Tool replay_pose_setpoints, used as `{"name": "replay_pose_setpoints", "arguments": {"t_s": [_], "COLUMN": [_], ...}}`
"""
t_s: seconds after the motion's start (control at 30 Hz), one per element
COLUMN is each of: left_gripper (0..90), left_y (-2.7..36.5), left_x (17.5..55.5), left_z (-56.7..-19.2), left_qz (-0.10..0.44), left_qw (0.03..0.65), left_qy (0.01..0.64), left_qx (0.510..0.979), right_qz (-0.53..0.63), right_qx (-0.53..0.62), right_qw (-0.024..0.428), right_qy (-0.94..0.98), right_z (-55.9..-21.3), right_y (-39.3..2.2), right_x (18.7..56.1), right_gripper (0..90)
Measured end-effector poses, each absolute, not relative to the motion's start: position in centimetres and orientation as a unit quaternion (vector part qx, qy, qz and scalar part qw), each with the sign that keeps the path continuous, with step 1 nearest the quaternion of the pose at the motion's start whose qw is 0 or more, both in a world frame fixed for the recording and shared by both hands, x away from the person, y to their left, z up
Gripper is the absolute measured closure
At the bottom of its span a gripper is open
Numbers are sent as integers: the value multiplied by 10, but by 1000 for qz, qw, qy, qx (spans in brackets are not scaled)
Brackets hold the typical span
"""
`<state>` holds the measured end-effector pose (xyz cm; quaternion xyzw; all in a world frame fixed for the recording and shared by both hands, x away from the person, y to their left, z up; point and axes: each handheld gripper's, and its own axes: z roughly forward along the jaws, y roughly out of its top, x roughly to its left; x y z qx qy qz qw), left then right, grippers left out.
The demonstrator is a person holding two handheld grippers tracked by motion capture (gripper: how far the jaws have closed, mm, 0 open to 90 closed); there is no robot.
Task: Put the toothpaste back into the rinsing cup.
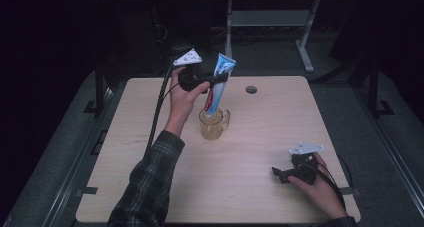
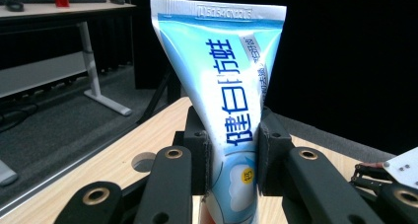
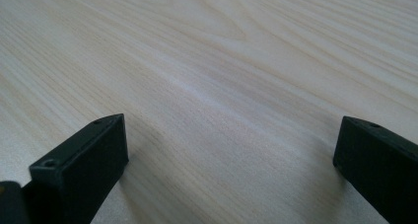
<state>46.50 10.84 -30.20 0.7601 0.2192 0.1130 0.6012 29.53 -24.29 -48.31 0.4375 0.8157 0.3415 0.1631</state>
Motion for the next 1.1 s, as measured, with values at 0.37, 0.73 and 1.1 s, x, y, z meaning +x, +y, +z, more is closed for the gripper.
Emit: {"name": "replay_pose_setpoints", "arguments": {"t_s": [0.37,0.73,1.1], "left_gripper": [715,715,714], "left_y": [106,115,120], "left_x": [468,468,468], "left_z": [-318,-340,-354], "left_qz": [106,99,95], "left_qw": [597,584,577], "left_qy": [220,231,239], "left_qx": [764,772,775], "right_qz": [342,343,343], "right_qx": [437,436,436], "right_qw": [162,162,163], "right_qy": [816,816,816], "right_z": [-483,-483,-483], "right_y": [-243,-243,-243], "right_x": [295,295,295], "right_gripper": [0,0,0]}}
